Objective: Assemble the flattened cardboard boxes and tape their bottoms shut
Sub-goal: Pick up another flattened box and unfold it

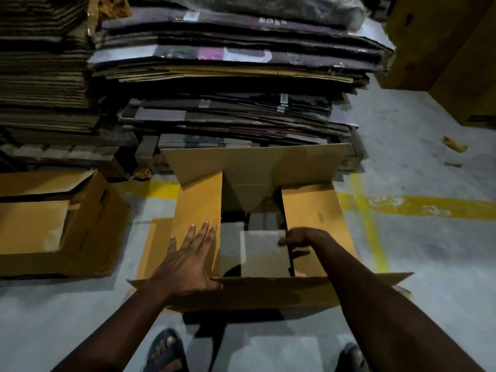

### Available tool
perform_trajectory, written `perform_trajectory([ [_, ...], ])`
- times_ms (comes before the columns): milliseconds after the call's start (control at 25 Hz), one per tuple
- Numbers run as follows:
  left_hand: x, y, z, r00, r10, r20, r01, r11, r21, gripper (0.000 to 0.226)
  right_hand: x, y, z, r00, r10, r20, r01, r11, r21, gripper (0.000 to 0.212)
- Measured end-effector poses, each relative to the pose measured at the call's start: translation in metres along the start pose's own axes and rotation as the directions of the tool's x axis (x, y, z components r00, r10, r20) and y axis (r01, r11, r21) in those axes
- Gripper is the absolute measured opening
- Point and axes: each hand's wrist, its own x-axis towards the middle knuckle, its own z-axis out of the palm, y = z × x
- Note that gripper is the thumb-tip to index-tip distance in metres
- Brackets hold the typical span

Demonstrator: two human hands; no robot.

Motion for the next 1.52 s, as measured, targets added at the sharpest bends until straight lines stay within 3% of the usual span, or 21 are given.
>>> perform_trajectory([
  [40, 0.0, -0.001, 0.0, 1.0, -0.012, 0.005, 0.012, 1.0, 0.01, 0.128, 0.006, -0.003, 0.002, 0.999, -0.008, 0.04, 0.009, 1.0, -0.023, 0.047],
  [120, -0.001, 0.0, -0.002, 0.999, -0.036, 0.011, 0.036, 0.999, 0.024, 0.129, 0.014, -0.027, -0.008, 0.994, -0.079, -0.07, 0.049, 0.935, -0.351, 0.063],
  [200, -0.001, 0.002, -0.003, 0.998, -0.056, 0.001, 0.056, 0.998, 0.028, 0.129, 0.013, -0.069, -0.013, 0.915, -0.367, -0.17, 0.192, 0.764, -0.616, 0.079],
  [280, 0.0, 0.003, -0.006, 0.997, -0.07, 0.009, 0.07, 0.997, 0.036, 0.128, 0.0, -0.12, -0.006, 0.766, -0.635, -0.102, 0.366, 0.561, -0.743, 0.082],
  [360, 0.002, 0.005, -0.007, 0.997, -0.063, 0.032, 0.062, 0.997, 0.034, 0.127, -0.002, -0.158, 0.016, 0.678, -0.733, 0.053, 0.429, 0.335, -0.839, 0.074],
  [400, 0.001, 0.004, -0.007, 0.998, -0.058, 0.036, 0.056, 0.998, 0.034, 0.126, 0.004, -0.17, 0.032, 0.691, -0.709, 0.139, 0.409, 0.226, -0.884, 0.067],
  [440, 0.001, 0.003, -0.006, 0.998, -0.056, 0.037, 0.055, 0.998, 0.033, 0.126, 0.01, -0.179, 0.043, 0.754, -0.626, 0.2, 0.378, 0.164, -0.911, 0.06],
  [520, 0.002, -0.001, -0.006, 0.997, -0.076, 0.012, 0.076, 0.997, 0.024, 0.125, 0.021, -0.183, 0.059, 0.895, -0.404, 0.188, 0.291, 0.21, -0.933, 0.05],
  [600, 0.005, -0.004, -0.004, 0.989, -0.137, -0.057, 0.139, 0.99, 0.034, 0.125, 0.024, -0.175, 0.063, 0.939, -0.303, 0.162, 0.273, 0.372, -0.887, 0.043],
  [720, 0.011, -0.004, 0.001, 0.965, -0.202, -0.166, 0.209, 0.977, 0.027, 0.118, 0.012, -0.168, 0.037, 0.904, -0.426, 0.033, 0.362, 0.723, -0.588, 0.042],
  [800, 0.013, 0.001, 0.008, 0.945, -0.229, -0.235, 0.233, 0.972, -0.009, 0.112, -0.006, -0.159, 0.007, 0.838, -0.52, -0.162, 0.403, 0.792, -0.458, 0.046],
  [960, 0.025, 0.006, 0.024, 0.928, -0.246, -0.279, 0.256, 0.967, -0.002, 0.099, -0.034, -0.098, -0.023, 0.784, -0.546, -0.294, 0.438, 0.824, -0.361, 0.062],
  [1080, 0.048, -0.003, 0.031, 0.946, -0.237, -0.221, 0.249, 0.968, 0.027, 0.087, -0.051, -0.047, -0.03, 0.77, -0.57, -0.288, 0.376, 0.769, -0.517, 0.086],
  [1240, 0.06, -0.015, 0.078, 0.949, -0.304, -0.085, 0.303, 0.953, -0.028, 0.081, -0.041, 0.005, -0.015, 0.786, -0.558, -0.267, 0.237, 0.671, -0.703, 0.066],
  [1400, 0.063, -0.015, 0.117, 0.949, -0.308, 0.066, 0.311, 0.95, -0.039, 0.074, -0.015, 0.035, 0.021, 0.932, -0.346, -0.109, 0.155, 0.649, -0.745, 0.08],
  [1480, 0.072, -0.022, 0.113, 0.959, -0.276, 0.066, 0.277, 0.961, 0.003, 0.075, -0.004, 0.025, 0.015, 0.903, -0.382, -0.199, 0.132, 0.685, -0.716, 0.074],
  [1520, 0.076, -0.027, 0.11, 0.965, -0.252, 0.07, 0.252, 0.968, 0.012, 0.077, 0.002, 0.013, 0.005, 0.834, -0.447, -0.324, 0.119, 0.719, -0.685, 0.066],
])
